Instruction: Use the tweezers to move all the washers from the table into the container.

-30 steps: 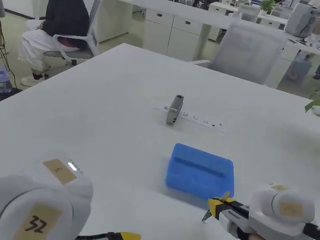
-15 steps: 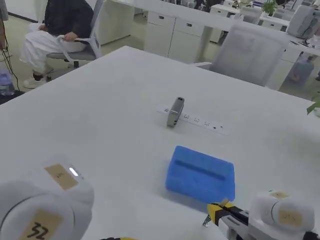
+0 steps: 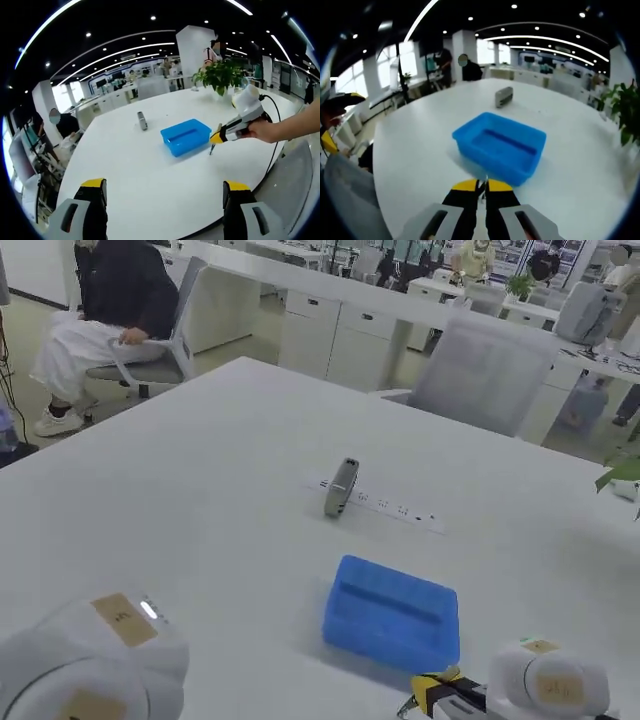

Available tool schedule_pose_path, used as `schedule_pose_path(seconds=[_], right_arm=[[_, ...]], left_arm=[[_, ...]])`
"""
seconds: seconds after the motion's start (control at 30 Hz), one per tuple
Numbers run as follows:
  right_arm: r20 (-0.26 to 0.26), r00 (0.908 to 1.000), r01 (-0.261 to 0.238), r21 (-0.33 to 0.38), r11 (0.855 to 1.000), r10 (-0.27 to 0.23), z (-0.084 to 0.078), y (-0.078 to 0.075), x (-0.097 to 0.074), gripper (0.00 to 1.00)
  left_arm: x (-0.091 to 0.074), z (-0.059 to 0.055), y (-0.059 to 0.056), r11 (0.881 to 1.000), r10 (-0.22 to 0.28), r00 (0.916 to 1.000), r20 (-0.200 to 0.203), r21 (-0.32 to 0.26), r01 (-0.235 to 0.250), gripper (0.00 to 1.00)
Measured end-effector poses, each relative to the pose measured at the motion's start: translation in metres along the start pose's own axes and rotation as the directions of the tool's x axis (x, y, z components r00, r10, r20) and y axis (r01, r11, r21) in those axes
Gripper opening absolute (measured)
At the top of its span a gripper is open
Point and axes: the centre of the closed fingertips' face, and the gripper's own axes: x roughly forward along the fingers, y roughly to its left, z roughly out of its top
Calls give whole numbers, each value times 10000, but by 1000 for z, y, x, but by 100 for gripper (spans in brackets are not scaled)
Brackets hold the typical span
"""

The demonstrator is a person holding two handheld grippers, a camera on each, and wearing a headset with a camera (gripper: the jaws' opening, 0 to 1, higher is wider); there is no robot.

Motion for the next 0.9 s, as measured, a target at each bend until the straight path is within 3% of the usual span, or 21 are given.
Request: schedule_pose_path(seconds=[0.3, 0.6, 0.9], right_arm=[[-537, 9984, -169, -201, 9997, 158, 4, 5, -1, 0], [236, 9995, -224, -41, 9997, 224, 29, 7, -16, 0], [918, 9956, -210, 142, 9997, 196, 57, -5, -23, 0]], left_arm=[[-7, 1, -1, 10000, 11, 9999, 110, 31, -11, 99], [-6, 0, -3, 10000, -11, 9999, 106, 49, 11, 99], [-5, -1, -4, 9999, -34, 10000, 37, 152, 33, 99]])
